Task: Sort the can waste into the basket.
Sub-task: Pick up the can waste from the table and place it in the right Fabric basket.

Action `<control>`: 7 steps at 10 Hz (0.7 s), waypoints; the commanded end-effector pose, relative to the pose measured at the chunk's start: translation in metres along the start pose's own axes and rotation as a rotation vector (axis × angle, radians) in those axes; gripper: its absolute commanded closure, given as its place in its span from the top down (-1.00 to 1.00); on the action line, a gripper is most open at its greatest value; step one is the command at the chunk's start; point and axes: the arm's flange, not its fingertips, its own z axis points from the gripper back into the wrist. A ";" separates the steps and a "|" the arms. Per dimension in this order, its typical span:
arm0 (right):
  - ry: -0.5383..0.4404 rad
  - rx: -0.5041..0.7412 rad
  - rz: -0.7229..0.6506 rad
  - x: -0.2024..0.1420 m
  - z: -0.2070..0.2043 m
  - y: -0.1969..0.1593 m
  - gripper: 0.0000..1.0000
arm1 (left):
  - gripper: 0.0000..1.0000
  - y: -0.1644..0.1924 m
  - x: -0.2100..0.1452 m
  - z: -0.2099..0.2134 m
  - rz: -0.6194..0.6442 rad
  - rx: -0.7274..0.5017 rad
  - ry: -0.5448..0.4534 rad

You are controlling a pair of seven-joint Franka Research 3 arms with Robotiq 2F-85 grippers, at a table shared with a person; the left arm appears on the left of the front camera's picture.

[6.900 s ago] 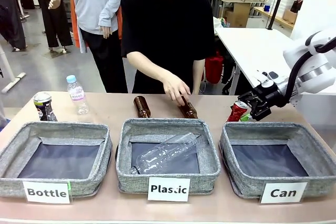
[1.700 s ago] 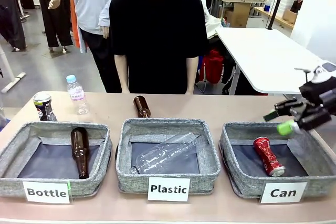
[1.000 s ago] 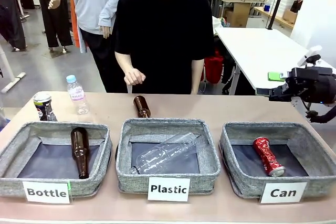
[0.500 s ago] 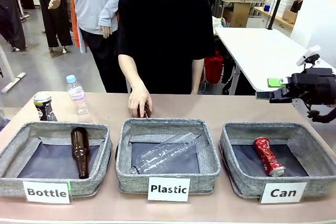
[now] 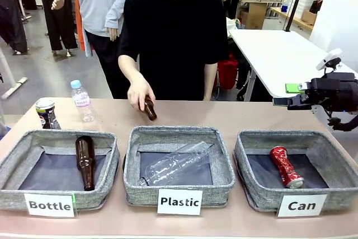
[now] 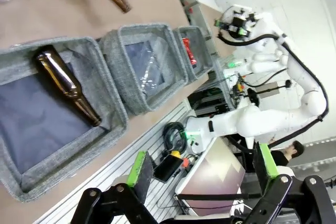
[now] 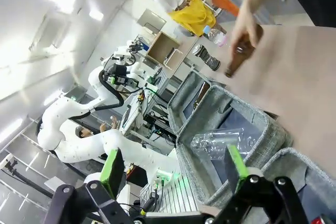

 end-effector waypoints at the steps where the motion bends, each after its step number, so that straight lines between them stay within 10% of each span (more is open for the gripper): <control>1: 0.005 0.011 0.022 0.000 0.002 0.003 1.00 | 1.00 0.007 0.040 0.009 -0.040 0.208 0.024; 4: 0.005 0.011 0.022 0.000 0.002 0.003 1.00 | 1.00 0.066 0.080 0.022 -0.466 0.425 0.144; 7: 0.005 0.011 0.022 0.000 0.002 0.003 1.00 | 1.00 0.065 0.090 0.028 -0.432 0.270 0.205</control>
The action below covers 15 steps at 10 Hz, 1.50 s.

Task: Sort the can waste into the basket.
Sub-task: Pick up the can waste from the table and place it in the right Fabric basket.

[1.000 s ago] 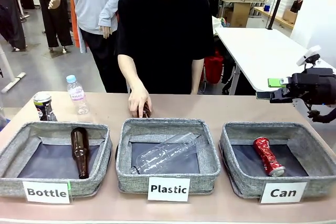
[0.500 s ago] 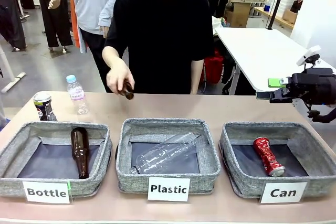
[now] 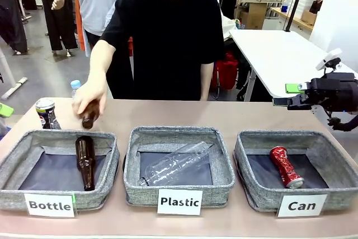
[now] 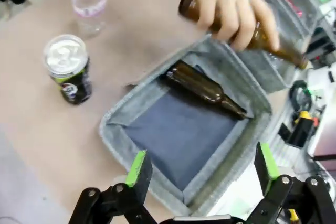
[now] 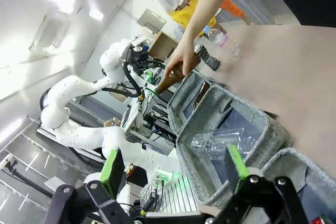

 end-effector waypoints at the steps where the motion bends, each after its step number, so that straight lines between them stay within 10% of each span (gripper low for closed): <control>1: 0.004 0.011 0.021 0.000 0.002 0.003 1.00 | 1.00 -0.005 -0.018 0.075 0.032 -0.147 -0.052; 7: 0.004 0.011 0.021 0.000 0.002 0.003 1.00 | 1.00 -0.033 -0.142 0.220 0.079 -0.041 -0.329; 15: 0.004 0.011 0.021 0.000 0.002 0.003 1.00 | 1.00 -0.020 -0.075 0.137 0.079 -0.116 -0.138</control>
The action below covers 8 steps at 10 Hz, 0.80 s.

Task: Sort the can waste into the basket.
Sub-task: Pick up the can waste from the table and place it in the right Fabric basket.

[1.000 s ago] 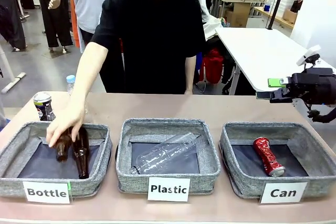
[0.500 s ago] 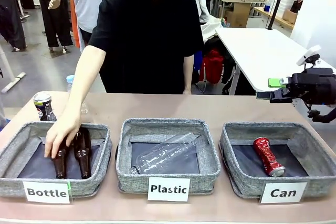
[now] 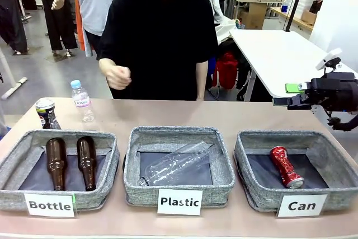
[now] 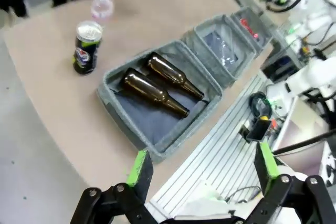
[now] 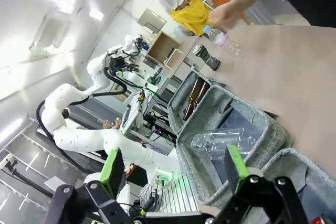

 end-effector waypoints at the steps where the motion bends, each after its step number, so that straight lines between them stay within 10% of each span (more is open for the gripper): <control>1: 0.003 0.010 0.021 0.000 0.002 0.002 1.00 | 1.00 0.015 0.019 -0.033 0.027 -0.034 0.078; 5: 0.003 0.010 0.021 0.000 0.002 0.002 1.00 | 1.00 0.059 0.039 -0.116 -0.045 0.037 0.130; 7: 0.003 0.010 0.021 0.000 0.002 0.002 1.00 | 1.00 0.069 0.059 -0.154 0.061 -0.119 0.145; 8: 0.003 0.010 0.021 0.000 0.002 0.002 1.00 | 1.00 0.061 0.044 -0.123 -0.021 0.028 0.152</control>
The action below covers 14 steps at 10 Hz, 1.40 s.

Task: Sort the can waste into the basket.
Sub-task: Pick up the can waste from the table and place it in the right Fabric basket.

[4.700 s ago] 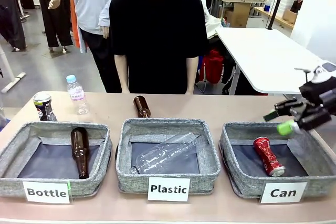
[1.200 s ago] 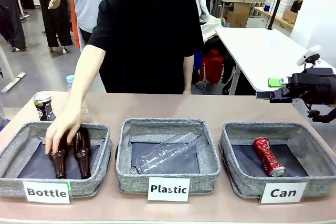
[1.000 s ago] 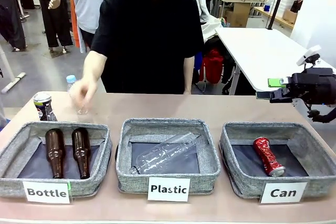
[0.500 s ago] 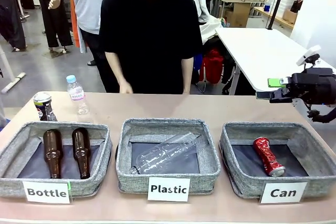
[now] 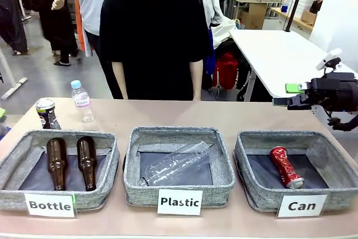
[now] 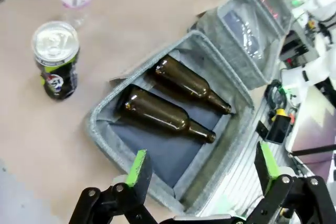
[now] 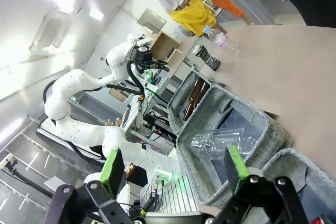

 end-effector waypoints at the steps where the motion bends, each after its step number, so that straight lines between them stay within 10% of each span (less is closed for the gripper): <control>1: 0.003 0.010 0.021 0.000 0.002 0.002 1.00 | 1.00 -0.008 -0.011 0.026 -0.016 0.054 -0.005; 5: 0.003 0.010 0.021 0.000 0.002 0.002 1.00 | 1.00 -0.005 -0.010 0.025 -0.002 0.050 -0.011; 11: 0.003 0.010 0.021 0.000 0.002 0.002 1.00 | 1.00 0.074 -0.003 0.013 -0.705 0.392 -0.079; 14: 0.003 0.010 0.021 0.000 0.002 0.002 1.00 | 1.00 0.125 -0.007 -0.010 -0.909 0.146 -0.127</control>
